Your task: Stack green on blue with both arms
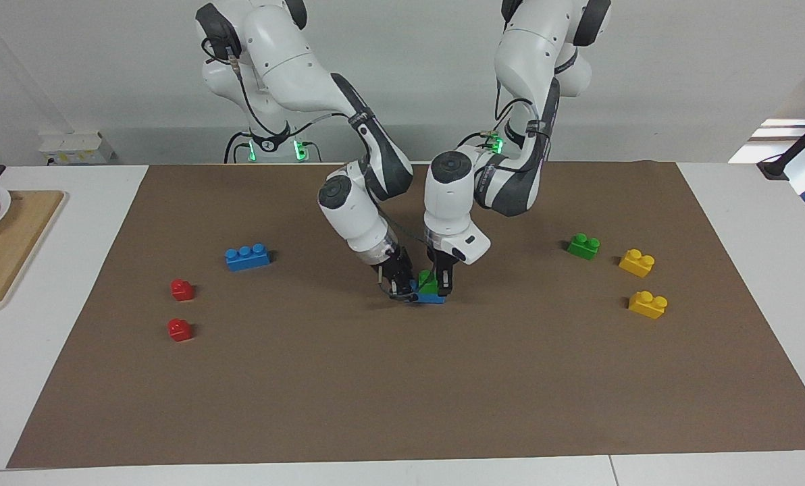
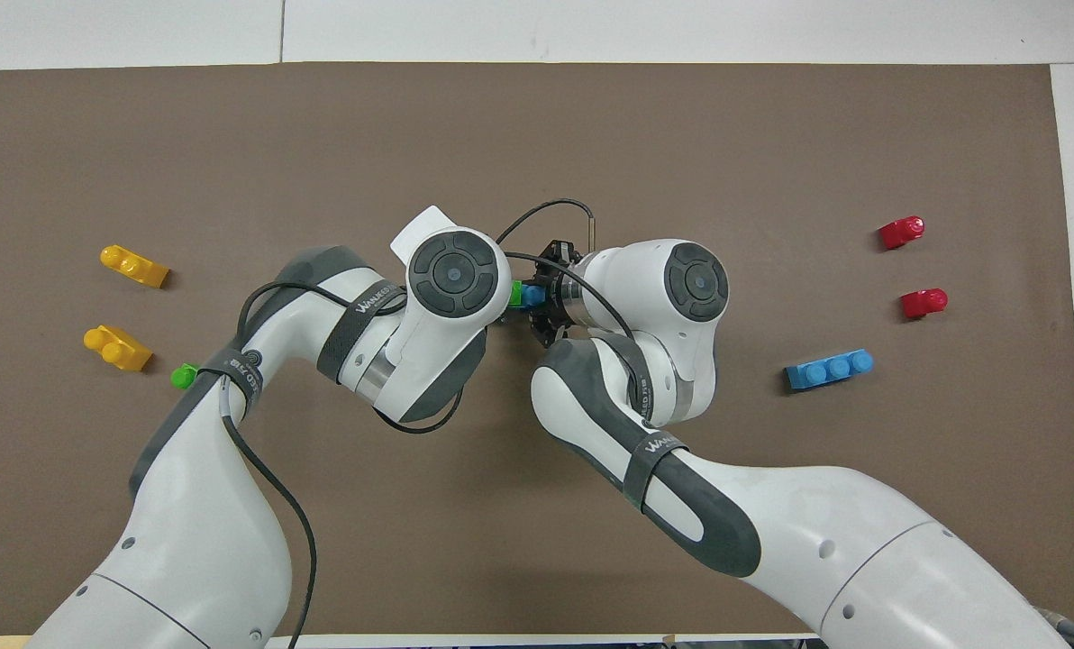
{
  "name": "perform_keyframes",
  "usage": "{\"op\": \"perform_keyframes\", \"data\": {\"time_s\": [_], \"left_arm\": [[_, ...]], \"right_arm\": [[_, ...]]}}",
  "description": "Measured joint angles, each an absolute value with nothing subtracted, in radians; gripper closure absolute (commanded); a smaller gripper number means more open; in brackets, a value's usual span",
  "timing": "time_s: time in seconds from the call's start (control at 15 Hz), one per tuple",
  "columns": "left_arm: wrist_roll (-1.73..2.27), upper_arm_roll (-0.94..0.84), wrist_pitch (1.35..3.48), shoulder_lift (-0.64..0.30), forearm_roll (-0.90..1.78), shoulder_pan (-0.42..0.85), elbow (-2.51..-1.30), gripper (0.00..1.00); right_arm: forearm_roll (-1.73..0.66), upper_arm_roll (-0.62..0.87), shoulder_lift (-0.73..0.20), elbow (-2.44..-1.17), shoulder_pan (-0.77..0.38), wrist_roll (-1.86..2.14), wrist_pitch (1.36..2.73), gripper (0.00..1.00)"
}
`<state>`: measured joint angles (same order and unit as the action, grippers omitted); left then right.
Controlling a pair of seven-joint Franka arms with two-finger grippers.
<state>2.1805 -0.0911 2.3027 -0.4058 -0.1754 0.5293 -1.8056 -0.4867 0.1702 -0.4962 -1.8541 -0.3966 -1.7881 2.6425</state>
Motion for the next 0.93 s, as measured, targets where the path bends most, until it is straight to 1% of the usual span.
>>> {"op": "perform_keyframes", "data": {"time_s": [0.13, 0.2, 0.27, 0.33, 0.4, 0.73, 0.93], "left_arm": [[2.171, -0.087, 2.298, -0.398, -0.175, 0.529, -1.81, 0.0], [2.156, -0.085, 2.284, -0.389, -0.175, 0.526, -1.81, 0.0], [2.134, -0.083, 2.261, -0.374, -0.175, 0.521, -1.811, 0.0], [2.112, -0.083, 2.233, -0.355, -0.175, 0.512, -1.811, 0.0], [2.087, -0.082, 2.202, -0.332, -0.175, 0.502, -1.812, 0.0], [1.959, -0.078, 2.117, -0.232, -0.175, 0.419, -1.823, 0.0], [1.881, -0.077, 2.11, -0.204, -0.175, 0.344, -1.827, 0.0]], "right_arm": [[-0.487, 0.17, -0.496, -1.854, -0.397, -1.789, 2.643, 1.0], [-0.487, 0.17, -0.496, -1.854, -0.397, -1.789, 2.643, 0.53], [-0.488, 0.17, -0.496, -1.854, -0.396, -1.792, 2.643, 0.26], [-0.491, 0.167, -0.498, -1.859, -0.396, -1.792, 2.643, 0.13], [-0.501, 0.162, -0.503, -1.867, -0.395, -1.792, 2.643, 0.1], [-0.532, 0.157, -0.511, -1.866, -0.379, -1.79, 2.654, 0.08], [-0.532, 0.155, -0.487, -1.835, -0.325, -1.76, 2.585, 0.06]]}}
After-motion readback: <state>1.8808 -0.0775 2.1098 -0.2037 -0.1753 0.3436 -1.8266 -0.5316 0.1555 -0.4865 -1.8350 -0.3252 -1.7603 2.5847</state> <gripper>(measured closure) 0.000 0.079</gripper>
